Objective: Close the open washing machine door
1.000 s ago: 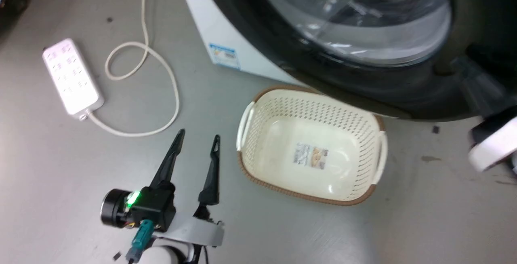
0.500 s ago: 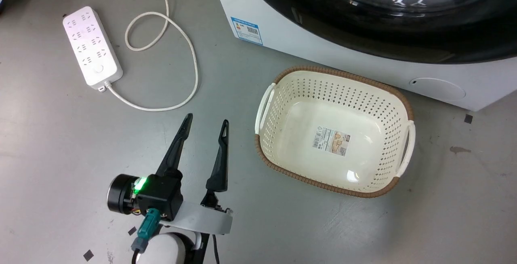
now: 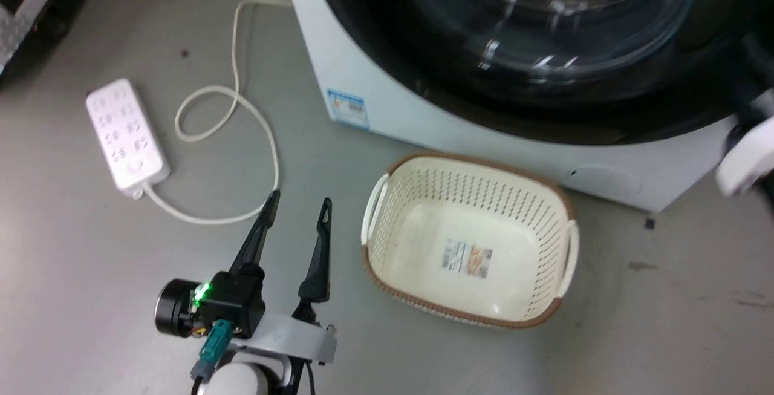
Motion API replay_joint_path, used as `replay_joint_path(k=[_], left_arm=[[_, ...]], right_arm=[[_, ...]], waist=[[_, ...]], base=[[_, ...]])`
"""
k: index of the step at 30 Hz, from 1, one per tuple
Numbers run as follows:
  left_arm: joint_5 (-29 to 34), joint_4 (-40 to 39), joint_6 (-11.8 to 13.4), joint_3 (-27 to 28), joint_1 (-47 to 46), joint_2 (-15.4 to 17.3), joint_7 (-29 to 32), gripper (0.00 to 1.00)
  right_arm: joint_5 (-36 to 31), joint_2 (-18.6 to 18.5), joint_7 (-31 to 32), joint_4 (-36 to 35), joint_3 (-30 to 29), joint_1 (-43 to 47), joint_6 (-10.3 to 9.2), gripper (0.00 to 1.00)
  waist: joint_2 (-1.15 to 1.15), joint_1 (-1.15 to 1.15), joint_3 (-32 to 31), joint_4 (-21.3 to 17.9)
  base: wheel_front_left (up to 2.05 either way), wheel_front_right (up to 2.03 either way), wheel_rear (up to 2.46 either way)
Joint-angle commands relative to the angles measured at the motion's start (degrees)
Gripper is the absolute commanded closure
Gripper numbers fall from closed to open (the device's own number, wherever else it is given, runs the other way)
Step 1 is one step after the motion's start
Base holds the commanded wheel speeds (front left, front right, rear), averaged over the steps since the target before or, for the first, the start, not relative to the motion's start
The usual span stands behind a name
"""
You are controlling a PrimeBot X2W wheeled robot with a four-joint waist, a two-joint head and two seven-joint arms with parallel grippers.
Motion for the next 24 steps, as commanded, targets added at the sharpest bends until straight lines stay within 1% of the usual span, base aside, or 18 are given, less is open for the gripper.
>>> replay_joint_path(k=[1,3,5,8,12,15,20,22,24], left_arm=[[0.1,0.5,-0.4,0.6,1.1,0.2,-0.2,0.0],[0.1,1.1,-0.7,1.3,1.9,0.3,-0.2,0.0],[0.0,1.6,-0.9,1.9,2.6,0.4,-0.2,0.0],[-0.1,2.1,-1.1,2.8,3.8,0.5,-0.2,0.0],[-0.2,2.6,-1.5,4.0,5.4,0.5,-0.2,0.0],[-0.3,2.5,-1.6,4.9,6.8,0.7,-0.2,0.0],[0.6,2.8,-2.4,5.3,8.7,1.6,-0.2,0.0],[0.9,3.0,-2.6,5.3,9.0,1.7,-0.2,0.0],[1.0,3.2,-2.5,5.3,8.9,1.6,-0.2,0.0]], right_arm=[[0.1,1.0,-1.1,-0.9,1.0,3.2,-0.04,0.0],[-0.6,1.6,-2.5,-2.6,0.9,6.3,-0.04,0.0],[-1.5,2.8,-3.7,-4.6,-0.9,9.2,-0.04,0.0],[-3.7,5.8,-4.8,-8.1,-5.5,14.9,-0.04,0.0],[-9.4,10.0,-5.2,-15.8,-10.2,25.2,-0.04,0.0],[-12.1,14.4,-5.3,-20.9,-14.6,31.7,-0.04,0.0],[-19.9,21.6,-5.3,-28.3,-21.5,40.4,-0.04,0.0],[-22.6,24.3,-5.3,-30.4,-23.3,43.3,-0.04,0.0],[-24.7,25.7,-5.3,-31.8,-23.5,46.2,-0.04,0.0]], waist=[[0.0,0.0,-4.1,-2.7],[0.0,0.0,-5.9,-4.0],[0.0,0.0,-7.5,-5.2],[0.0,0.0,-9.9,-7.0],[0.0,0.0,-12.2,-8.7],[0.0,0.0,-13.7,-10.0],[0.0,0.0,-14.9,-11.2],[0.0,0.0,-15.1,-11.3],[0.0,0.0,-15.2,-11.1]], base=[[0.0,0.0,0.0],[0.0,0.0,0.0],[0.0,0.0,0.0],[0.0,0.0,0.0],[0.0,0.0,0.0],[0.0,0.0,0.0],[0.0,0.0,0.0],[0.0,0.0,0.0],[0.0,0.0,0.0]])
